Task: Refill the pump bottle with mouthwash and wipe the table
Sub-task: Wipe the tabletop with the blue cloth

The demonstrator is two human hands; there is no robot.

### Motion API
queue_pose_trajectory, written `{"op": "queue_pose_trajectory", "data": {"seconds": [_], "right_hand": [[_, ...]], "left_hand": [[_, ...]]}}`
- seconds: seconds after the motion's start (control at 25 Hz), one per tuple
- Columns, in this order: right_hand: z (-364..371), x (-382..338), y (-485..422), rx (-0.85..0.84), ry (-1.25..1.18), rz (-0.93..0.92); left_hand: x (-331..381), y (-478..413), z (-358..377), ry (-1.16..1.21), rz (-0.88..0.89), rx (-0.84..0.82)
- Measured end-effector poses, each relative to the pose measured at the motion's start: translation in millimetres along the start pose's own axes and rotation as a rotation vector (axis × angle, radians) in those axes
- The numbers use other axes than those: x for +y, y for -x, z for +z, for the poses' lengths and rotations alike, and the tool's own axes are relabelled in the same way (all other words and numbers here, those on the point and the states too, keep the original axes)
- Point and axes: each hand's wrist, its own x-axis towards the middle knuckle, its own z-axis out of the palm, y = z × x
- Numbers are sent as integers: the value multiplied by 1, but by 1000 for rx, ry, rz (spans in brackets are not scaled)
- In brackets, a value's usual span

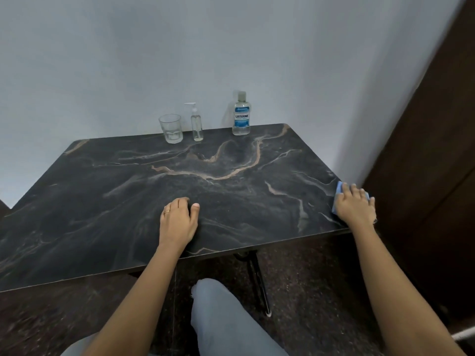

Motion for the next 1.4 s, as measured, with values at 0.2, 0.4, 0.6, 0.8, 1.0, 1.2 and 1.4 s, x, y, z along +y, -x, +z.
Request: {"op": "queue_pose_trajectory", "data": {"seconds": [0.2,0.4,0.6,0.8,1.0,1.2,1.4], "right_hand": [[2,-7,57,-11,-5,82],[25,-82,112,-50,38,-115],[60,-173,165,-104,65,-420],[86,-276,245,-189,49,-767],[101,-339,297,-298,4,-1020],[94,-308,233,-238,33,-1071],[56,-206,99,-140,38,-486]], "left_hand": [[-1,6,-6,33,-19,4],[-26,9,-28,50,-77,42],[-70,16,-54,27,-159,84],[-117,30,-78,51,-264,141],[-155,35,-93,86,-345,186],[-153,36,-97,74,-348,178],[-161,33,-101,76,-293,171]]}}
